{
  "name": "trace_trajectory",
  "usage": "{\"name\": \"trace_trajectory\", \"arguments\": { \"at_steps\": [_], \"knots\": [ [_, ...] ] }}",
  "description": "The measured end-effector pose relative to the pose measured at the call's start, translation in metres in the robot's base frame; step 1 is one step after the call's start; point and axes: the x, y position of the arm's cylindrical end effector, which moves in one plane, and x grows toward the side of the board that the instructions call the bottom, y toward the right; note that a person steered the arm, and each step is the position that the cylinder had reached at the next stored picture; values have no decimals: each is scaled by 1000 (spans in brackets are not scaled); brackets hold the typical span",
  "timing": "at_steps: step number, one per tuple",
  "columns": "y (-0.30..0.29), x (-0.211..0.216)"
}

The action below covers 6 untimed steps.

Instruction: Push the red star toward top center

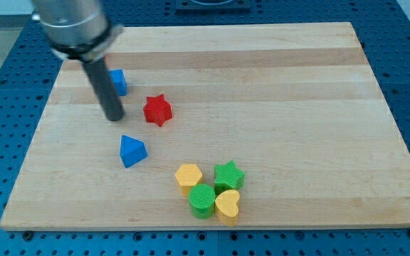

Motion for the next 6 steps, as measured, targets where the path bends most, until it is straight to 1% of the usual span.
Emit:
{"name": "trace_trajectory", "arguments": {
  "at_steps": [2, 3, 4, 6],
  "knots": [
    [39, 17],
    [76, -6],
    [147, -70],
    [151, -69]
  ]
}}
